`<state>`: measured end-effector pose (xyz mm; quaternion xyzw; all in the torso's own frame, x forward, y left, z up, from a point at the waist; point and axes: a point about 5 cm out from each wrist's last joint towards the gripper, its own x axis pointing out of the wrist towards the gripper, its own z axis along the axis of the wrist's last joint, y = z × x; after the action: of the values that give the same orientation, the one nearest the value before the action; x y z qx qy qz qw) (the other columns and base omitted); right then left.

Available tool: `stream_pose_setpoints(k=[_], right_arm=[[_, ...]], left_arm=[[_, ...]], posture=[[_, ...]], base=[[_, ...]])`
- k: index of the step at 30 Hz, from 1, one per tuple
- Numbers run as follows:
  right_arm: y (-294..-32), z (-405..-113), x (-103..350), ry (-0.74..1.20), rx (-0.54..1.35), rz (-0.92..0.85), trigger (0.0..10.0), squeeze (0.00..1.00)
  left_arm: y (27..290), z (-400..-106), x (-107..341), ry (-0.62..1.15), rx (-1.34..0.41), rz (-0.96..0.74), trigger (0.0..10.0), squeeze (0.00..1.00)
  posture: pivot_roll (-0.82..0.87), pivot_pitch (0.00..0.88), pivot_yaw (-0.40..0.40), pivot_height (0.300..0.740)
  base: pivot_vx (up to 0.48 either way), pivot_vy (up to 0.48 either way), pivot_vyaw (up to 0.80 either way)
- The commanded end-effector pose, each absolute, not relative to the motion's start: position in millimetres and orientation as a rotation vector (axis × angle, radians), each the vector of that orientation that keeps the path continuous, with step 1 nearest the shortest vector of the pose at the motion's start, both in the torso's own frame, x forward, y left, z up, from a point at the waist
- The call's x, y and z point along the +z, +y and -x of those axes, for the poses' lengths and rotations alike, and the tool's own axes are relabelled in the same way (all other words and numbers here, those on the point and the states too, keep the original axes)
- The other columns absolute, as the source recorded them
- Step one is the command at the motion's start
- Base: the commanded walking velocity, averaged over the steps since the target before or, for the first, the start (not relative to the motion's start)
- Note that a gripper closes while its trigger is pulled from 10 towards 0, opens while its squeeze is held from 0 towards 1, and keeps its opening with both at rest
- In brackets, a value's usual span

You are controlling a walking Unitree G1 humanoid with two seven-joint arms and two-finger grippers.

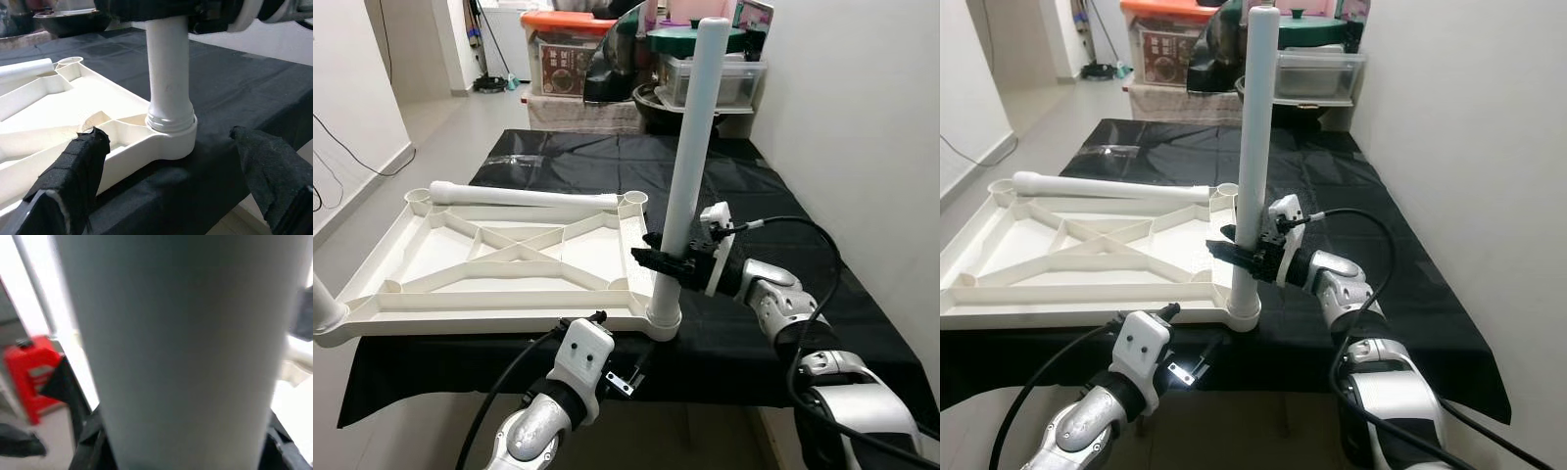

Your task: Building children table

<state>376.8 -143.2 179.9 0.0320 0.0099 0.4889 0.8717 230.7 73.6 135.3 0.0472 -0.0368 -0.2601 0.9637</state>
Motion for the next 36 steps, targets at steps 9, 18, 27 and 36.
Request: stream_pose_setpoints(k=[9, 18, 27, 36], right_arm=[[-159, -397, 169, 0.062, 0.429, -0.125, 0.0, 0.0], [-208, -393, 158, 0.053, -0.405, -0.261, 0.0, 0.0], [-167, -398, 163, 0.002, -0.274, -0.311, 10.0, 0.05], [-157, -405, 187, -0.112, 0.006, -0.354, 10.0, 0.0]], left_arm=[[73, -231, 133, -0.068, -0.53, -0.097, 10.0, 0.0], [73, -230, 133, -0.067, -0.53, -0.099, 10.0, 0.0], [73, -230, 132, -0.065, -0.527, -0.097, 10.0, 0.0], [74, -231, 133, -0.065, -0.528, -0.097, 10.0, 0.0]], posture=[[0.08, 0.0, -0.074, 0.74], [0.08, 0.0, -0.07, 0.74], [0.08, 0.0, -0.077, 0.74], [0.08, 0.0, -0.074, 0.74]], base=[[0.0, 0.0, 0.0], [0.0, 0.0, 0.0], [0.0, 0.0, 0.0], [0.0, 0.0, 0.0]])
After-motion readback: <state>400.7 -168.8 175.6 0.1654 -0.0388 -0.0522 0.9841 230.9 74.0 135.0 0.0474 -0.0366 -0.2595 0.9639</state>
